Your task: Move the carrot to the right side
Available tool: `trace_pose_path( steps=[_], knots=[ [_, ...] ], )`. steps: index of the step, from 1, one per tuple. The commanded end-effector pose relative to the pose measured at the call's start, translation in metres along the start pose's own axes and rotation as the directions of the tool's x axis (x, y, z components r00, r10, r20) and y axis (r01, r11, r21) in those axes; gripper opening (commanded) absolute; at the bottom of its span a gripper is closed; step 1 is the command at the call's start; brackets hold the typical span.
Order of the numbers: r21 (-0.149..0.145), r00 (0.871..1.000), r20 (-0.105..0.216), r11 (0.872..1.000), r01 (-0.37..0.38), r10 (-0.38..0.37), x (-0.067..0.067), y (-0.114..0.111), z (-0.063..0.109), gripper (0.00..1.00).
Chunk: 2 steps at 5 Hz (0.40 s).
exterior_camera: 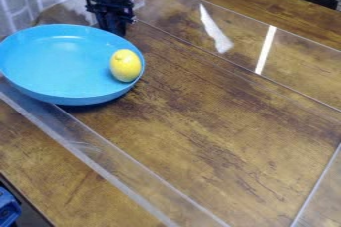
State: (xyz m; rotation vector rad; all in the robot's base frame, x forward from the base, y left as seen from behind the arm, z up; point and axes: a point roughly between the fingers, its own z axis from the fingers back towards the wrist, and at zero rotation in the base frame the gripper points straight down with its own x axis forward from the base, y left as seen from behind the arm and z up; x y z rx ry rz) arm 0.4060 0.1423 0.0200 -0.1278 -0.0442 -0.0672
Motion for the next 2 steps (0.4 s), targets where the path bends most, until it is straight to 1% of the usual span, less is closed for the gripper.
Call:
trace_pose_path(
  steps=[1, 2],
  knots=[
    [0.002, 0.996, 0.011, 0.996, 0.09, -0.09, 0.0082, -0.0249, 0.0125, 0.0],
    [-0.005, 0.997, 0.007, 0.997, 0.079, -0.079, 0.0118, -0.0348, 0.0107, 0.0]
  ],
)
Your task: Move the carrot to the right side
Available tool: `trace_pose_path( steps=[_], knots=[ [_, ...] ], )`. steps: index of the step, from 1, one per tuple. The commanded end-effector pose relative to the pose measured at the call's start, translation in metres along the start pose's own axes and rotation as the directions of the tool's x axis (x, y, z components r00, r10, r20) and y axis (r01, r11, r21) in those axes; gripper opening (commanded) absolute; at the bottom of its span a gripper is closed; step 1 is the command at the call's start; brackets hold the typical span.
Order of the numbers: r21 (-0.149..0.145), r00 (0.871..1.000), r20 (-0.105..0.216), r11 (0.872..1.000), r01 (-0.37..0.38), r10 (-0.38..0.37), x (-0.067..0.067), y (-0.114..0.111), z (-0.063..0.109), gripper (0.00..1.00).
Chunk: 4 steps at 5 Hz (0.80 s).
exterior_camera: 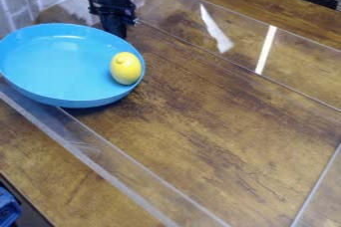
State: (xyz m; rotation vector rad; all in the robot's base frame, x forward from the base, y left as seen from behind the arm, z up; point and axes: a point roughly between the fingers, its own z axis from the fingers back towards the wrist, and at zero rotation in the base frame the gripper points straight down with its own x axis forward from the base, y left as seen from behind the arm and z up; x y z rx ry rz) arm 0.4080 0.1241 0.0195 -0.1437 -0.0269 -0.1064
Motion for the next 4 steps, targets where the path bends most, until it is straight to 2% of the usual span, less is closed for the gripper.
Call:
trace_pose_path(
  steps=[1, 3, 4],
  knots=[
    [0.007, 0.999, 0.022, 0.999, 0.031, -0.031, 0.013, -0.027, 0.013, 0.0],
    [-0.007, 1.0, 0.014, 1.0, 0.027, -0.027, 0.002, -0.032, 0.022, 0.0],
    [-0.012, 1.0, 0.012, 1.0, 0.017, -0.017, 0.006, -0.032, 0.026, 0.0]
  ],
)
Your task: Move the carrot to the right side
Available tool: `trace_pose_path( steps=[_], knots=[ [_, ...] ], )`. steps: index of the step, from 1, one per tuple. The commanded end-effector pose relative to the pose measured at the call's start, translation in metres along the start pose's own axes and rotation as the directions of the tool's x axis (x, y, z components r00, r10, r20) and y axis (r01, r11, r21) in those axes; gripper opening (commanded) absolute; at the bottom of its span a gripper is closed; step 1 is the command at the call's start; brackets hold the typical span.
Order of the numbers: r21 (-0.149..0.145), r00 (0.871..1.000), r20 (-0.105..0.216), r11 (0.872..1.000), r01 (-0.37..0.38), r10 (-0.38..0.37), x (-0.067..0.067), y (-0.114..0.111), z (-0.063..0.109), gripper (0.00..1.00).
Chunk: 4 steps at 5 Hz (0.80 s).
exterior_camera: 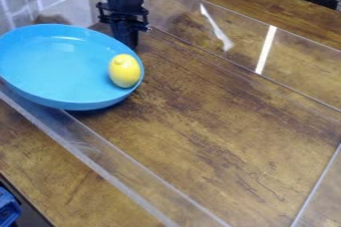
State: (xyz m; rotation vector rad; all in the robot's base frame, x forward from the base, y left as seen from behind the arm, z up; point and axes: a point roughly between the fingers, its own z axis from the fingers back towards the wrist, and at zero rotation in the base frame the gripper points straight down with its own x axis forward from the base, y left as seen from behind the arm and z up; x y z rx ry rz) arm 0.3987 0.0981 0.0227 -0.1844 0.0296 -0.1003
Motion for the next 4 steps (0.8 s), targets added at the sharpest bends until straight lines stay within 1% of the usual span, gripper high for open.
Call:
trace_pose_path(
  steps=[1, 2, 3, 4],
  knots=[
    [0.026, 0.998, 0.062, 0.999, 0.018, -0.02, 0.015, -0.007, 0.031, 0.0],
    [0.021, 0.998, 0.061, 1.0, 0.012, -0.013, 0.019, -0.009, 0.035, 0.0],
    [0.015, 0.993, 0.036, 0.993, 0.116, -0.116, 0.019, -0.023, 0.033, 0.0],
    [0.005, 0.975, 0.015, 0.976, 0.22, -0.22, 0.019, -0.039, 0.032, 0.0]
  ],
)
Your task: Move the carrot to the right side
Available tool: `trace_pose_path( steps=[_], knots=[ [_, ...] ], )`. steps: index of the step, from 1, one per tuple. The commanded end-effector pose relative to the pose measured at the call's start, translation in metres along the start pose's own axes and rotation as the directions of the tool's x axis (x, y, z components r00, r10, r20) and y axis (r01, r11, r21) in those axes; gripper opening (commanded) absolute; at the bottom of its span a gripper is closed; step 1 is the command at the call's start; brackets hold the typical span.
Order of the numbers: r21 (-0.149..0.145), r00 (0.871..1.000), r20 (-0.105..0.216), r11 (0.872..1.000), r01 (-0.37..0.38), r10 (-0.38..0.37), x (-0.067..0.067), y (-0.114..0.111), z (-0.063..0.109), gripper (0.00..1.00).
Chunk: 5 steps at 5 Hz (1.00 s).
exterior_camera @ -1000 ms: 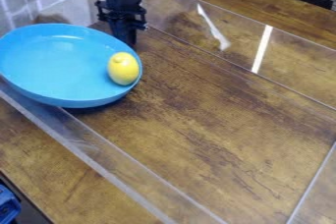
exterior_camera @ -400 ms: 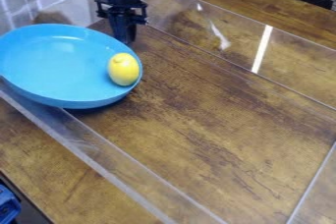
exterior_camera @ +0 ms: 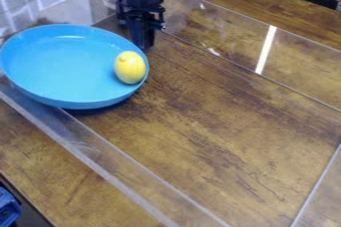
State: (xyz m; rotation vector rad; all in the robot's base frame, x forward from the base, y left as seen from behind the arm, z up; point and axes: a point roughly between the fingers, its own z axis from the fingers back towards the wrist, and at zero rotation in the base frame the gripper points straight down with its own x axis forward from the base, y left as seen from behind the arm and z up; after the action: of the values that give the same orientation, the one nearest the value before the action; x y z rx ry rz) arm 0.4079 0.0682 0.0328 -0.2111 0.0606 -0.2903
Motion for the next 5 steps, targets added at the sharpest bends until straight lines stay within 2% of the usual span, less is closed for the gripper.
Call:
trace_pose_path(
  steps=[1, 2, 4, 5],
  knots=[
    [0.032, 0.992, 0.039, 0.993, 0.116, -0.117, 0.008, -0.011, 0.029, 0.0],
    [0.025, 0.98, 0.02, 0.98, 0.199, -0.2, 0.008, -0.013, 0.031, 0.0],
    [0.007, 0.965, 0.01, 0.965, 0.261, -0.261, 0.007, -0.034, 0.055, 0.0],
    [-0.004, 0.964, 0.001, 0.964, 0.267, -0.267, 0.01, -0.025, 0.053, 1.0]
  ],
)
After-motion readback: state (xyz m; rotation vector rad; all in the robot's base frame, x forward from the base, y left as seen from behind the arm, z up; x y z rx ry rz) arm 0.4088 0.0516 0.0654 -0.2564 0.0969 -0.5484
